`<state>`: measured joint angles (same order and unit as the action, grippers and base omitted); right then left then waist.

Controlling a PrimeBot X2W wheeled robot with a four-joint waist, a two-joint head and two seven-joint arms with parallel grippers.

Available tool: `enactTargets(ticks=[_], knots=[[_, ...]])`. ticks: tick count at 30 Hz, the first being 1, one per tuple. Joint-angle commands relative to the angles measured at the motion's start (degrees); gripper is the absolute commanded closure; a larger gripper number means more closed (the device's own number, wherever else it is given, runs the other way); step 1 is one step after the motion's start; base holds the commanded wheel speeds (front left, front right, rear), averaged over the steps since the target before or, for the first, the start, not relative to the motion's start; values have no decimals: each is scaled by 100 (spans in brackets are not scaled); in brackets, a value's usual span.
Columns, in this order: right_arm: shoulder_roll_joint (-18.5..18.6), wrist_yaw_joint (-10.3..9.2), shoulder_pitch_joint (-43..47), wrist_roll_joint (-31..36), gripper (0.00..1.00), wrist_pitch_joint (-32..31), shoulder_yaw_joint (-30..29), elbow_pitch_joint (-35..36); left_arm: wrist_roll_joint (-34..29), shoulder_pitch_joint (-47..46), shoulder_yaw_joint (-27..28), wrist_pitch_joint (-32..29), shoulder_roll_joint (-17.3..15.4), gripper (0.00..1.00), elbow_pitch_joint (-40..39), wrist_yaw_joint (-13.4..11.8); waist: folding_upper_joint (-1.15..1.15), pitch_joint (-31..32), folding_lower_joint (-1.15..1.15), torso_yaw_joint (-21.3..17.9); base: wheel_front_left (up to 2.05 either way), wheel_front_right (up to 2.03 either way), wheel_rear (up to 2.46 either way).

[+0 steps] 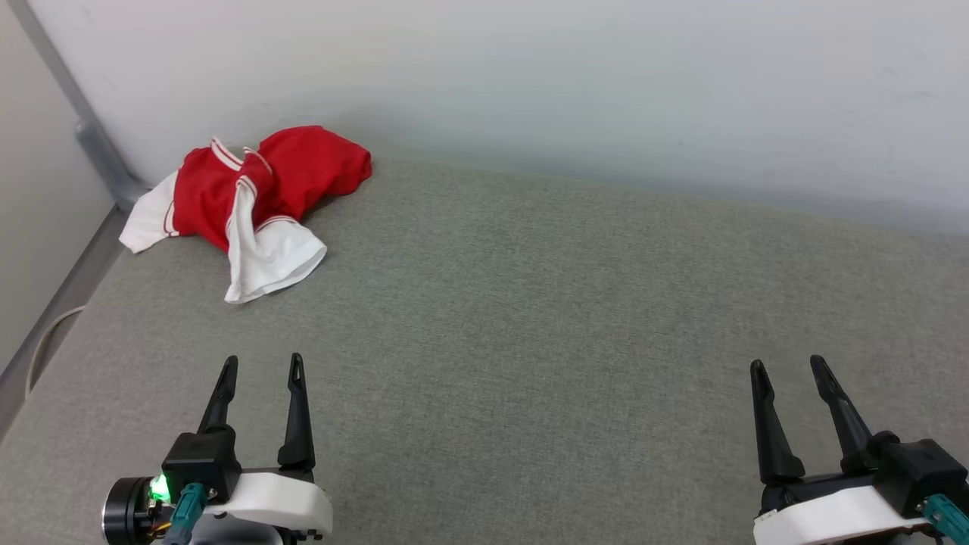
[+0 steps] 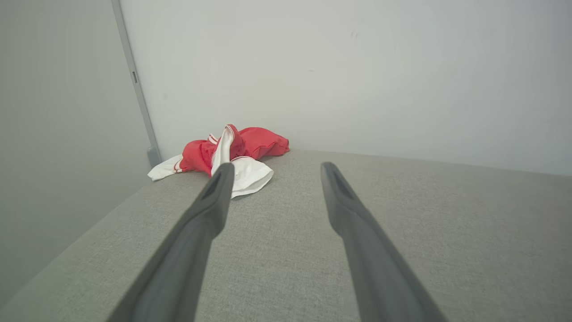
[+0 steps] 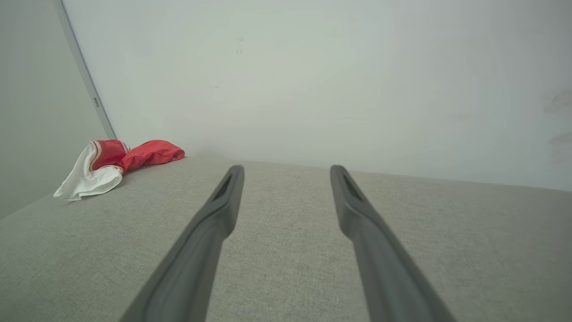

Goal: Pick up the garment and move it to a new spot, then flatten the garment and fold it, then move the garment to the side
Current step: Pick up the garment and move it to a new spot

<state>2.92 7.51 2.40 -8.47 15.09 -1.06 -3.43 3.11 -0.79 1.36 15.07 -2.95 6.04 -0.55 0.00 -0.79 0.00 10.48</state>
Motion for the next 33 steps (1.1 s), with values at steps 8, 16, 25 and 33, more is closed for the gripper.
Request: enactTargets(ticks=[8, 16, 25, 33], knots=[[-9, -4, 21, 48, 0, 12, 53, 83, 37, -74, 29, 16, 8, 0, 5, -34, 0, -61, 0, 625, 0, 0, 0], [-8, -4, -27, 93, 0, 12, 112, 122, 72, -63, 88, 16, 7, 0, 22, -41, 0, -112, 0, 1130, 0, 0, 0], [-8, -4, -37, 161, 0, 12, 116, 174, 168, -54, 150, 16, 7, 0, 28, -87, 0, -176, 0, 1539, 0, 0, 0], [-8, -4, -92, 172, 0, 11, 148, 168, 203, -43, 166, 16, 8, 0, 38, -107, 0, -246, 0, 1702, 0, 0, 0]])
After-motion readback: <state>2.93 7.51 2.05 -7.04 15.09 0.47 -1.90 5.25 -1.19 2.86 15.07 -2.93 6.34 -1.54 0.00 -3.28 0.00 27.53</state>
